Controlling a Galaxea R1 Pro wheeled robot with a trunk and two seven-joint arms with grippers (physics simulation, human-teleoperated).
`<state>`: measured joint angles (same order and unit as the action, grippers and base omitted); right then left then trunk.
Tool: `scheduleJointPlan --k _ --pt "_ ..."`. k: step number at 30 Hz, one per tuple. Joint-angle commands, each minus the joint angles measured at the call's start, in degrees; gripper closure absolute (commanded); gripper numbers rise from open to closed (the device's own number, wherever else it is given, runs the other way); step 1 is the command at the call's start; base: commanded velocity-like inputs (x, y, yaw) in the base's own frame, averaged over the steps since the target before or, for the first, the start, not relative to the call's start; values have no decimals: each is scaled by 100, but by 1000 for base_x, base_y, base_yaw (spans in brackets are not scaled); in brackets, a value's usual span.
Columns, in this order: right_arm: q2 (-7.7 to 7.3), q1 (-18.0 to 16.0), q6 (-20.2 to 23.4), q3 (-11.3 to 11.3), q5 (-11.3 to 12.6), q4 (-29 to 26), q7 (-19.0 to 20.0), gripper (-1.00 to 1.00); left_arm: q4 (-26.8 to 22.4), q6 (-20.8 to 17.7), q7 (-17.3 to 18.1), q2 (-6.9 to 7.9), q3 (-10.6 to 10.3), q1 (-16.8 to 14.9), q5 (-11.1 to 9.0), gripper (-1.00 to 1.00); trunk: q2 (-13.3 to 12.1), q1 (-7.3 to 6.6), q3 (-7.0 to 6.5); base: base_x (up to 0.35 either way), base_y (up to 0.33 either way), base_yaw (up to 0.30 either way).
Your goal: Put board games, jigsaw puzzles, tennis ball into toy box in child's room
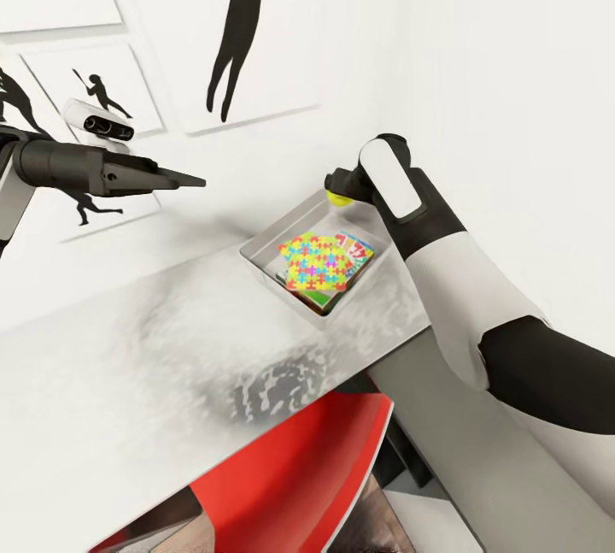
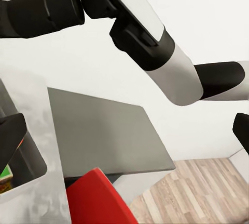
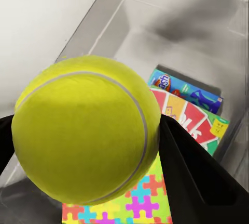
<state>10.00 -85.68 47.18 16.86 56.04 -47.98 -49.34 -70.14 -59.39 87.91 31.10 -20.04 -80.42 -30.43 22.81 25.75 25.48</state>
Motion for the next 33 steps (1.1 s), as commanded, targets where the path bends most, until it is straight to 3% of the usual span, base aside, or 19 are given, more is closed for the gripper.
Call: scheduleJointPlan --k 1,5,8,25,33 --pt "0 -8 -8 6 -34 -2 -75 100 1 -61 24 8 -17 -9 -7 -100 11 3 20 0 0 0" --pt "0 -10 -6 -27 -531 6 -70 100 2 -61 24 7 -23 -9 -7 -100 11 3 57 0 0 0" --pt "0 -10 -2 -38 -662 5 -67 100 1 -61 24 10 -25 -9 -7 -100 11 3 85 0 0 0" --pt "0 -1 -8 -51 -696 8 -60 100 0 -61 24 19 -26 -9 -2 -100 11 3 244 0 0 0" --pt "0 -1 -29 -24 -720 8 244 100 -18 -61 24 19 -26 -9 1 -100 11 3 318 0 0 0"
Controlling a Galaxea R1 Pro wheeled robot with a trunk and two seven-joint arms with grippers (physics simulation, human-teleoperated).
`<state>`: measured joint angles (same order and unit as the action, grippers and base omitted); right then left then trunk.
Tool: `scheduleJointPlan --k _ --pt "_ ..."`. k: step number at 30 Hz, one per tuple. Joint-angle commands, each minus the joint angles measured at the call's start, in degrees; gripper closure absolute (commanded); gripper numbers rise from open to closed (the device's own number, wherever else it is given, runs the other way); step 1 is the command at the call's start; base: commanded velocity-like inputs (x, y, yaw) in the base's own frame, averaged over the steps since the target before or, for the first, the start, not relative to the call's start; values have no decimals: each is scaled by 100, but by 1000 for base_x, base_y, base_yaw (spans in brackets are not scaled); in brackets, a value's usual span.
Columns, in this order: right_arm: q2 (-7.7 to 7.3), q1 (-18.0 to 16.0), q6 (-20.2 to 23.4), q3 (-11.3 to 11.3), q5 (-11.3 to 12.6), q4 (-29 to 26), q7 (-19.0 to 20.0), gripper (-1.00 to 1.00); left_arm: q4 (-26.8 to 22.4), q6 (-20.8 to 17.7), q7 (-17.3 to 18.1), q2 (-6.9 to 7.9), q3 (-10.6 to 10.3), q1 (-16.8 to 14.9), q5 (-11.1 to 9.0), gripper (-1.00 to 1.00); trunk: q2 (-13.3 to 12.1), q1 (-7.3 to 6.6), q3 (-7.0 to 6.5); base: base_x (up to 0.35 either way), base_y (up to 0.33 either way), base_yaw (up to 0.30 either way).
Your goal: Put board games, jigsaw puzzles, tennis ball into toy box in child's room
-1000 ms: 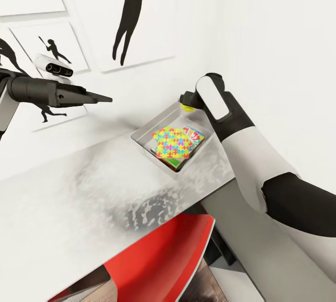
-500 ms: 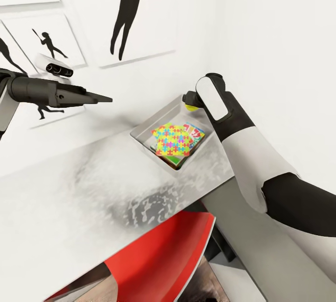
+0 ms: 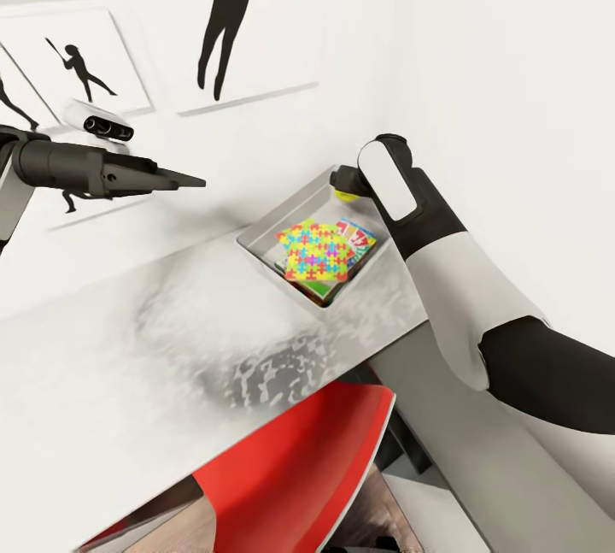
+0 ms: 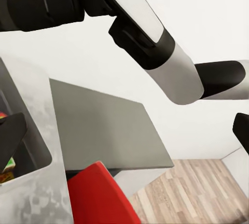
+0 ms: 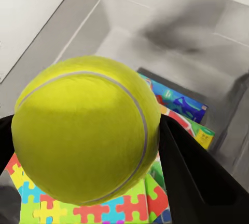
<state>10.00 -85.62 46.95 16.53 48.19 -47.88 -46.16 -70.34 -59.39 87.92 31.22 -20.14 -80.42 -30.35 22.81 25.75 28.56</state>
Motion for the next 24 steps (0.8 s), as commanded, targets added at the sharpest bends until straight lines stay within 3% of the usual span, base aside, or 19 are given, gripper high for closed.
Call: scheduleJointPlan --k 1,15,24 --pt "0 -7 -8 6 63 -2 -56 100 2 -61 24 6 -13 -9 -7 -100 11 3 19 0 0 0" --pt "0 -136 -11 -1 59 -3 -24 100 -6 -61 24 11 -6 -9 -3 -100 11 3 150 0 0 0" --pt "0 -160 -11 -16 59 -15 -24 100 26 -61 24 237 34 -9 -14 -100 11 3 234 0 0 0"
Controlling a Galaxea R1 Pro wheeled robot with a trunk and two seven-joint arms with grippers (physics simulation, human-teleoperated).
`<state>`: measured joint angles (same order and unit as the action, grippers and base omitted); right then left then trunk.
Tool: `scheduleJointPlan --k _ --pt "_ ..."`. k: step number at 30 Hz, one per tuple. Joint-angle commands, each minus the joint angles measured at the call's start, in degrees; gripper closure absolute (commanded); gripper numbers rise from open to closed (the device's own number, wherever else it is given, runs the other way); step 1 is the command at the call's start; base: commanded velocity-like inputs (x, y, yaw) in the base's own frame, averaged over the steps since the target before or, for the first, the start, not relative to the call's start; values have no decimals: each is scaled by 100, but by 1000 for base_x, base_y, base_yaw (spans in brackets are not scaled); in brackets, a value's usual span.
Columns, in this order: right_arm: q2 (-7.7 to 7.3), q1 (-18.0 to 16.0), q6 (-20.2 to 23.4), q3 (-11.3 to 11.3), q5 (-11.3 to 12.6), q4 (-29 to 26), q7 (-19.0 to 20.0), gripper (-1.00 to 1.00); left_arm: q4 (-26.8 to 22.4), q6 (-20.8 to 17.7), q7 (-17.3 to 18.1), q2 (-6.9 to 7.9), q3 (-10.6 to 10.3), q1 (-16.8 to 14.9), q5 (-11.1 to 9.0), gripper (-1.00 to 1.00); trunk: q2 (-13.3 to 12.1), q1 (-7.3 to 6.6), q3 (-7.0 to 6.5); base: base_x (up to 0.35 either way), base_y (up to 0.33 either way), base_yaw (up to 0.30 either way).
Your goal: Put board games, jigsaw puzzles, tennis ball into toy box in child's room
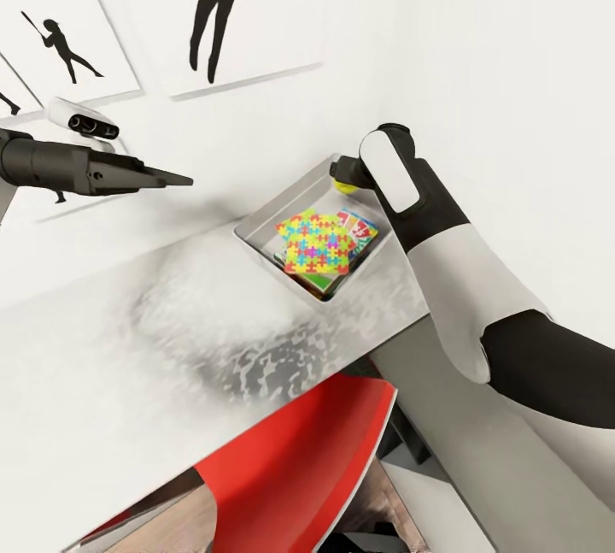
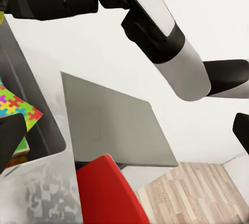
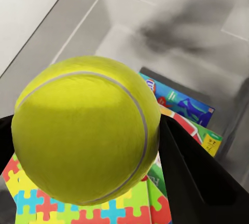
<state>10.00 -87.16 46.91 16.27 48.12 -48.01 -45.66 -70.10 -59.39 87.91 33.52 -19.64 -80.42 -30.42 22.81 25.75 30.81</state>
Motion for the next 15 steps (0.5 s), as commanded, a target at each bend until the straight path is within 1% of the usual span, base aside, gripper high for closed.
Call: scheduleJointPlan --k 1,8,15 --pt "0 -8 -6 9 66 -7 -75 100 3 -61 24 32 -12 -9 -8 -100 11 3 19 0 0 0" --pt "0 -8 -3 21 66 -10 -75 100 -2 -61 24 78 -5 -9 -12 -100 11 3 84 0 0 0" --pt "0 -11 2 11 66 -15 -75 100 -11 -61 24 79 -5 -9 -17 -100 11 3 149 0 0 0"
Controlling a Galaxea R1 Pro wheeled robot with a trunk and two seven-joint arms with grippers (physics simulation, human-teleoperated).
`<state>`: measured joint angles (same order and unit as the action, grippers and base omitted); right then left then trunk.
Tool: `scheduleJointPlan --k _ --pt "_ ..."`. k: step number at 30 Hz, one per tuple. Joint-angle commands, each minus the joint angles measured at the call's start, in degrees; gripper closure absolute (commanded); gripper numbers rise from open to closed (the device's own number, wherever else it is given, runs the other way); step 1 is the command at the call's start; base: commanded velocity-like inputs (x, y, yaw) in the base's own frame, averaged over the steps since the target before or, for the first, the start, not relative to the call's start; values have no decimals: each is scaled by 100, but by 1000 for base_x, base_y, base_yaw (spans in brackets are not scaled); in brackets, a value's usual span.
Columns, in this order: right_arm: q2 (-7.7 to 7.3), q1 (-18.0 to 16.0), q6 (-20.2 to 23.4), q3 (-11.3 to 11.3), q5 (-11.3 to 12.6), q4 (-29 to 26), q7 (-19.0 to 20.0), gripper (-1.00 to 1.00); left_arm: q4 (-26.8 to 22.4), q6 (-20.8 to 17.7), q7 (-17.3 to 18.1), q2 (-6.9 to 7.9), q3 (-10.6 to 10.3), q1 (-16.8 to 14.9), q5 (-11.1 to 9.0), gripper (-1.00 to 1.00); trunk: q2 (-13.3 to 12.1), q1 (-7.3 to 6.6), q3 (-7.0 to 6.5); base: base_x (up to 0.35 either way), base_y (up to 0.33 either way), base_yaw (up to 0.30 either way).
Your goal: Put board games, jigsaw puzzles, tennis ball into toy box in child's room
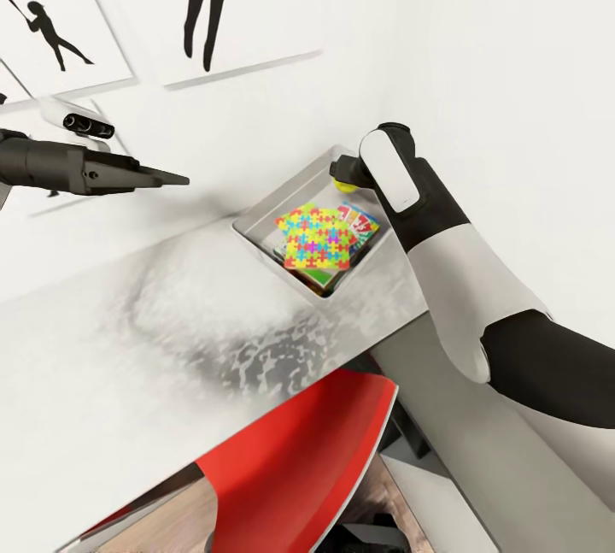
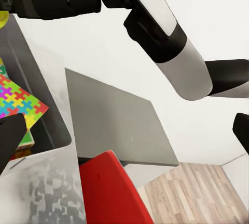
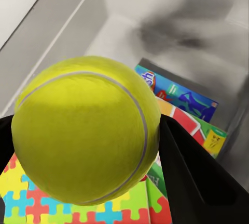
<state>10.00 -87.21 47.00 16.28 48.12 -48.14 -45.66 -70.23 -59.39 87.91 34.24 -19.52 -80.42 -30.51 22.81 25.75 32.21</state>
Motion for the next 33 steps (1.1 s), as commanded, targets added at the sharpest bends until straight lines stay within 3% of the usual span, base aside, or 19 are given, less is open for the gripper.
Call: scheduleJointPlan --k 1,22,33 --pt "0 -7 -6 12 66 -5 -75 100 2 -61 24 5 -17 -9 -7 -100 11 3 18 0 0 0" --pt "0 -6 24 -1 75 -34 -75 100 -8 -61 24 3 -17 -9 -8 -100 11 3 213 0 0 0" --pt "0 -37 0 -19 83 -37 -76 100 -14 -61 24 3 -18 -9 -2 -100 11 3 226 0 0 0"
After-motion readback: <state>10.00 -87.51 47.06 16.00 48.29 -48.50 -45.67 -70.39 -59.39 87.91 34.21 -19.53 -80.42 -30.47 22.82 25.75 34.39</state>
